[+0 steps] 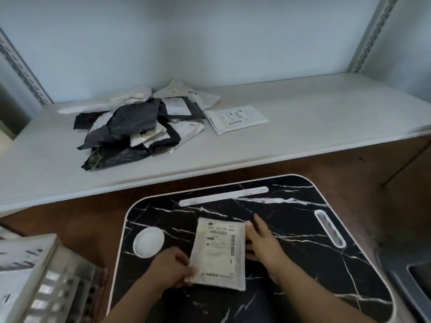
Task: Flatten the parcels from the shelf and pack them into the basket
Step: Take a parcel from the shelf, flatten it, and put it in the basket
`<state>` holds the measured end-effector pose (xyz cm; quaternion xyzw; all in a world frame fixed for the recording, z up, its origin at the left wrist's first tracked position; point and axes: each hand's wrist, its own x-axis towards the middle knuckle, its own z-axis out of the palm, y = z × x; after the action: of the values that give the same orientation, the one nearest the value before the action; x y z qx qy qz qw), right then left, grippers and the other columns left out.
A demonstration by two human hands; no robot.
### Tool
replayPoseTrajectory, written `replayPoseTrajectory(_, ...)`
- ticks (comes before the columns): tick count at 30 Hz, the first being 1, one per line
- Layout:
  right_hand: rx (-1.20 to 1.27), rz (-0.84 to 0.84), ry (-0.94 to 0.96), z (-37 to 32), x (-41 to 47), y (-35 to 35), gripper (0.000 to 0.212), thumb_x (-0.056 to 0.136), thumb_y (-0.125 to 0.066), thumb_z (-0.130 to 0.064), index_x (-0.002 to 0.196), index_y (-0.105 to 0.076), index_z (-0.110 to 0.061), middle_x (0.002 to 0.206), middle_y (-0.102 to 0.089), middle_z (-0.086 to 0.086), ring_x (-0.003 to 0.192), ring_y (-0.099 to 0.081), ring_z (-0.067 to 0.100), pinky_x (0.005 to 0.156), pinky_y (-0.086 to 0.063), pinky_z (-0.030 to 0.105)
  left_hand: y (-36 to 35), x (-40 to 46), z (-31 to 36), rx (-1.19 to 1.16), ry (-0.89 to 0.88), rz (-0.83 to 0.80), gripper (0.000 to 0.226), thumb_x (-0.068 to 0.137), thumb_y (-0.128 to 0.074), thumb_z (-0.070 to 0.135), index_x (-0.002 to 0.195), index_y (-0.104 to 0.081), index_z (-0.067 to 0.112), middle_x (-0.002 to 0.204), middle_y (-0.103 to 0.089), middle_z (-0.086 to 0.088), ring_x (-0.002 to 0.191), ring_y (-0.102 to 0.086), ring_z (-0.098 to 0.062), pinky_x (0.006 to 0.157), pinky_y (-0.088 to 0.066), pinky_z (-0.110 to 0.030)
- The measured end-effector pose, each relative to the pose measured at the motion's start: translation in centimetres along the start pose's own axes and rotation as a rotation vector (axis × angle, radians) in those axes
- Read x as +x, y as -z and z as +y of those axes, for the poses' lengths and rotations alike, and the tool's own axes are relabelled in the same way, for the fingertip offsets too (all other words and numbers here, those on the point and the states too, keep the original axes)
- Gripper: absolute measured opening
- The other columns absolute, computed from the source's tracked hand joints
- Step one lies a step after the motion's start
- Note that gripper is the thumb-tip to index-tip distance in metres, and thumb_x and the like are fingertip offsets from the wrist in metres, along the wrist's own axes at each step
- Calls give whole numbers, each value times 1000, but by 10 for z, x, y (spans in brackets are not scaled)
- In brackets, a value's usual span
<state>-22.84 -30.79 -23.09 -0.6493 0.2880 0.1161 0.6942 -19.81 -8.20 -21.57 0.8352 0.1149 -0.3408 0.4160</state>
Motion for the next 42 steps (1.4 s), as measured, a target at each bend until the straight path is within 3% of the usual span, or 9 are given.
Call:
replayPoseTrajectory(2,-336,43,66,17,-3,-11,49,97,-53,-35,144,-40,-24,107,-65,2,98,-65,17,88,-54,37,-2,-6,-20,268,-5,-40,17,81,-70,16,81,-54,11,60,-68,-3,47,-61,-9,49,-47,-21)
replayPoseTrajectory(4,-750,116,213,31,-6,-18,46,97,-51,-34,141,-46,-22,114,-59,1,101,-59,14,91,-49,29,-3,-13,-29,569,-65,97,18,88,-60,34,85,-52,19,77,-66,4,68,-62,-9,66,-51,-23)
replayPoseTrajectory(7,-1008,301,426,40,-17,-28,47,101,-39,-37,145,-40,-20,127,-50,0,115,-50,16,94,-44,29,-14,-15,-35,715,-318,456,34,96,-41,43,123,-48,23,119,-55,4,108,-53,-13,92,-46,-28)
replayPoseTrajectory(10,-1138,306,578,63,-24,-47,54,100,-24,-42,138,-52,-15,140,-51,3,129,-48,20,103,-41,36,-36,-7,-46,787,-565,455,56,99,-19,47,149,-29,21,154,-29,3,141,-31,-18,115,-26,-33)
replayPoseTrajectory(16,-1330,266,574,97,-25,-65,64,104,-15,-48,142,-41,-4,151,-38,11,142,-26,21,108,-20,44,-53,14,-61,819,-584,386,63,101,-11,46,145,-32,6,152,-32,-9,139,-33,-21,110,-14,-34)
replayPoseTrajectory(21,-1410,250,630,100,-18,-64,67,102,-16,-52,147,-32,-5,157,-25,11,146,-22,25,110,-17,51,-55,24,-70,819,-674,409,63,102,-8,44,149,-26,7,157,-24,-10,145,-23,-20,111,-19,-41)
replayPoseTrajectory(27,-1393,214,634,101,-15,-63,62,102,-20,-46,150,-27,-8,160,-18,9,148,-13,23,113,-13,50,-58,27,-70,851,-683,397,54,99,-20,42,151,-19,27,160,-14,-8,148,-12,-21,113,-15,-48)
replayPoseTrajectory(37,-1473,63,616,86,-9,-56,64,102,-15,-50,148,-31,-9,158,-23,11,147,-19,24,110,-15,53,-65,21,-69,855,-570,454,58,94,-29,39,149,-28,21,158,-21,-8,146,-19,-24,112,-15,-55)
replayPoseTrajectory(42,-1559,-132,636,79,-7,-39,63,100,-12,-60,152,-4,-25,162,6,4,149,8,20,112,2,56,-69,20,-67,850,-495,492,60,95,-25,40,150,-24,18,159,-19,-7,146,-18,-24,113,-12,-54)
